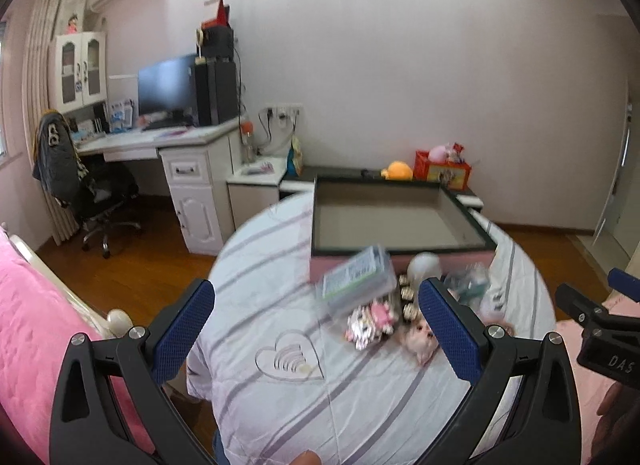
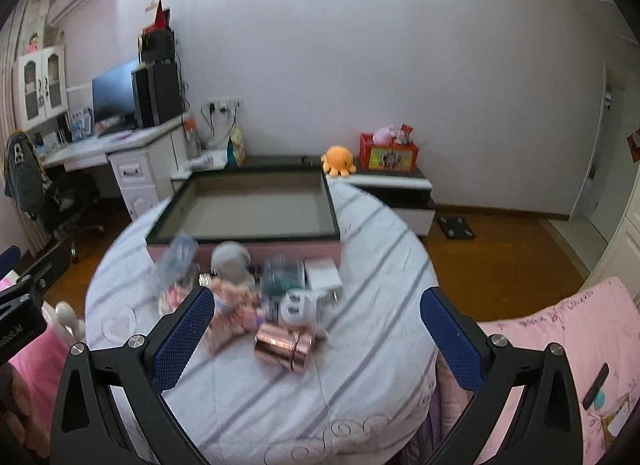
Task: Organize rigid objects
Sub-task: 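Grasp the block Hello Kitty with the left gripper while the right grasps the rose-gold canister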
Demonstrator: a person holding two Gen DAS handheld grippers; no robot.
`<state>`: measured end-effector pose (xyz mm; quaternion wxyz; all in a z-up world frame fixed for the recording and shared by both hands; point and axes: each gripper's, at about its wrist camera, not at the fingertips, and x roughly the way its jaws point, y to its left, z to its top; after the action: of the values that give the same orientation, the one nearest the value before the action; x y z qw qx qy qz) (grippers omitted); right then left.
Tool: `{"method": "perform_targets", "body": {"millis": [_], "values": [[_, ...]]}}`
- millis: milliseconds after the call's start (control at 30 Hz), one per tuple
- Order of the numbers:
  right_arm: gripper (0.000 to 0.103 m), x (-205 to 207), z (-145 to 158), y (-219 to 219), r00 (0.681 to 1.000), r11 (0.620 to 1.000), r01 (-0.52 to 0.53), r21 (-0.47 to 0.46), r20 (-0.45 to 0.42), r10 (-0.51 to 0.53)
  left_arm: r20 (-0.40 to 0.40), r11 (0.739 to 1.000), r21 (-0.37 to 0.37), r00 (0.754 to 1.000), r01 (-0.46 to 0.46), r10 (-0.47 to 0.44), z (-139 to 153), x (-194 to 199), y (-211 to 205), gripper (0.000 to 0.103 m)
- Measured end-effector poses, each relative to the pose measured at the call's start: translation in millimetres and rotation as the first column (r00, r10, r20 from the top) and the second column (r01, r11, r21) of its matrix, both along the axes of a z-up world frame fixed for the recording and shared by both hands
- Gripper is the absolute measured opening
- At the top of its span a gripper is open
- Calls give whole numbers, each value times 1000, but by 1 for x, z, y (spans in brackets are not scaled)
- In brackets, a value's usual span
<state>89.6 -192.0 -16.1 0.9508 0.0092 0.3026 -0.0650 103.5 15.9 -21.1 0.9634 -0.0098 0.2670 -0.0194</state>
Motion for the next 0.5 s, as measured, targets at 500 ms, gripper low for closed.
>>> {"method": "perform_targets", "body": {"millis": [500], "values": [[103,40,-80,-4,977,996,-41,79,-205,56,-198,999,30,980,28,-21,-75,49,-19,103]]}}
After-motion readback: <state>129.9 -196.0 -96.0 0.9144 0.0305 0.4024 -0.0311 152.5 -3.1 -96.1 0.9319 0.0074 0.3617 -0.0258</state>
